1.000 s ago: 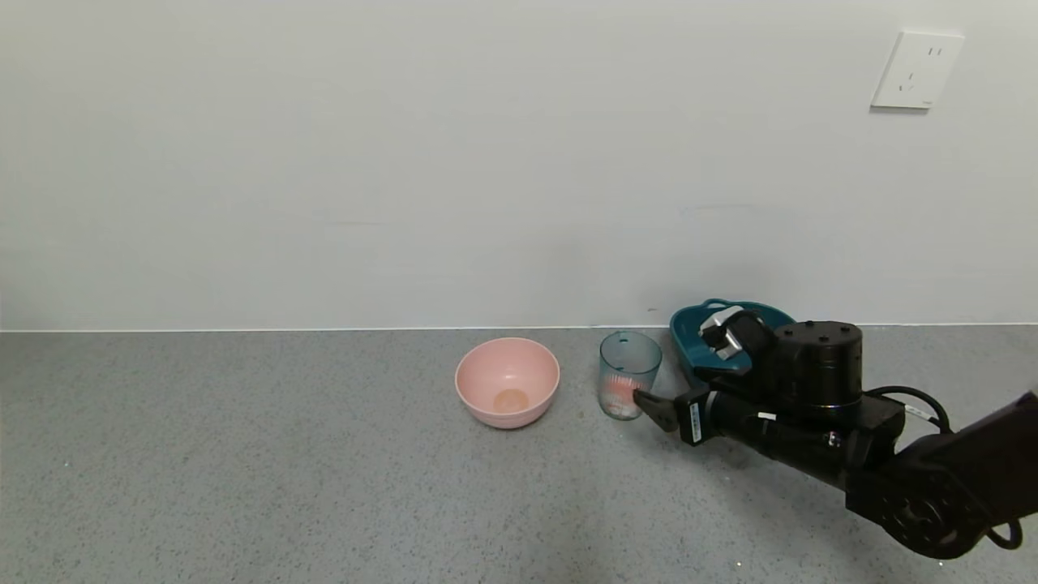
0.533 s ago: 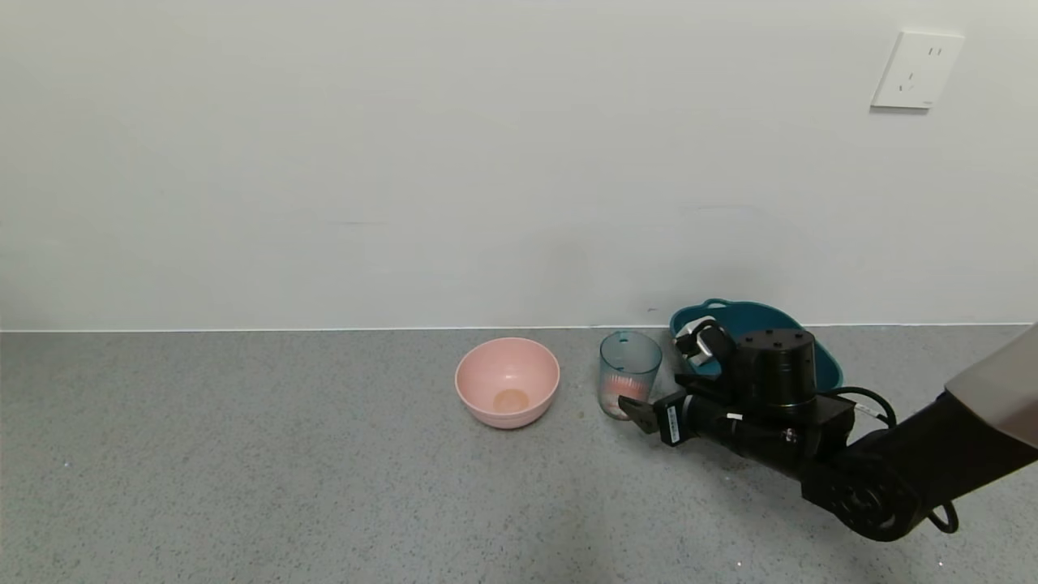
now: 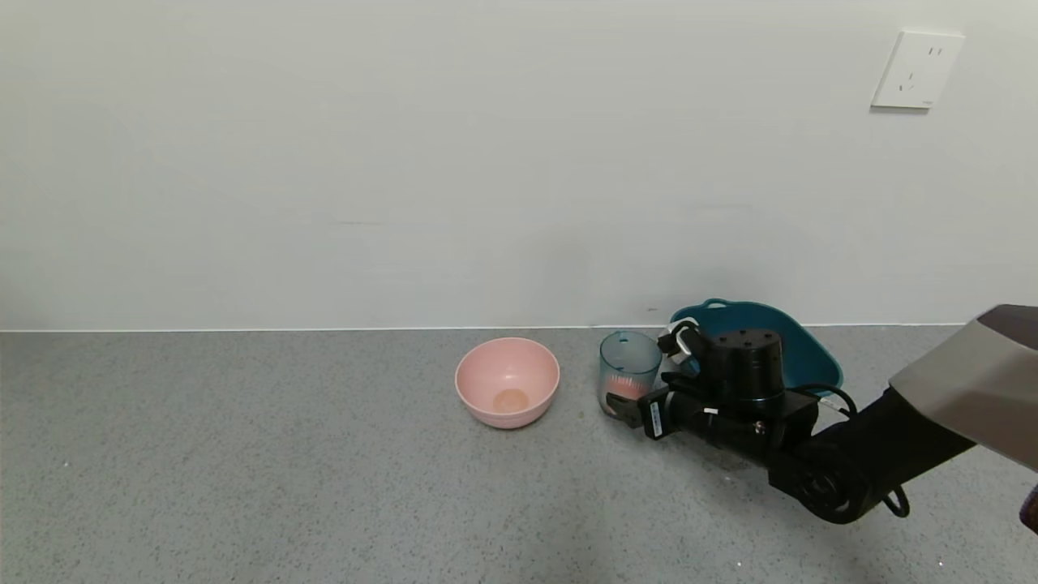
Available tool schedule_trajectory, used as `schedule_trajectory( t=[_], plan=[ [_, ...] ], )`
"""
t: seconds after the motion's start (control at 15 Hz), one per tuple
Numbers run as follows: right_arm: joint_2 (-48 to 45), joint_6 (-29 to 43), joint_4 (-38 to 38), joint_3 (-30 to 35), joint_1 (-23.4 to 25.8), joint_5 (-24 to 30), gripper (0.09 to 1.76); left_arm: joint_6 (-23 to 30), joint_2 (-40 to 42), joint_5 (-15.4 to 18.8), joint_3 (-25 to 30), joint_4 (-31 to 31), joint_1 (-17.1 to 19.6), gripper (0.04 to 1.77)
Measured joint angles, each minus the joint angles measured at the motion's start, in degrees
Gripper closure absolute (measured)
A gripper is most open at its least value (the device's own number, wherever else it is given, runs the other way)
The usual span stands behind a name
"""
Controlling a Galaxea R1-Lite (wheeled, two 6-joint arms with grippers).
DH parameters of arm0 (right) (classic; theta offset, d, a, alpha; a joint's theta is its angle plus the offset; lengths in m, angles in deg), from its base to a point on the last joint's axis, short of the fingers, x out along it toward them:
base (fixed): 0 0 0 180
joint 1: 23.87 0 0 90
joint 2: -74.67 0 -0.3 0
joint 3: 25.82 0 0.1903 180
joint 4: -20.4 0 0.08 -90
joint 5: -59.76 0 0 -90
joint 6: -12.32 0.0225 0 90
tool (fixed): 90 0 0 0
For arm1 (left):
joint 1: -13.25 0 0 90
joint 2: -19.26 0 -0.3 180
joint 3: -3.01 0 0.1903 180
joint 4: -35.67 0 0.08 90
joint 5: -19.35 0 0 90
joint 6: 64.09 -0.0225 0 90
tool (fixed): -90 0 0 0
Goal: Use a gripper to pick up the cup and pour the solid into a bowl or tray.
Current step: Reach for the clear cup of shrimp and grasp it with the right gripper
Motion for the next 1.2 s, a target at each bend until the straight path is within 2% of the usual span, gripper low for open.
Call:
schedule_trajectory(
  t=[0.6,1.0,1.2],
  plan=[
    [5.90,-0.09,-0.63,-7.01,0.50,0.00,0.14,-0.02,0.00,-0.02,0.05,0.02,0.00,0.09],
    [8.24,-0.09,-4.02,-12.58,1.02,0.00,0.14,0.00,0.00,0.00,0.02,0.02,0.00,0.09],
    [8.91,-0.22,-4.11,-13.51,1.24,0.00,0.14,-0.02,0.00,0.00,0.02,0.00,0.00,0.09]
  ],
)
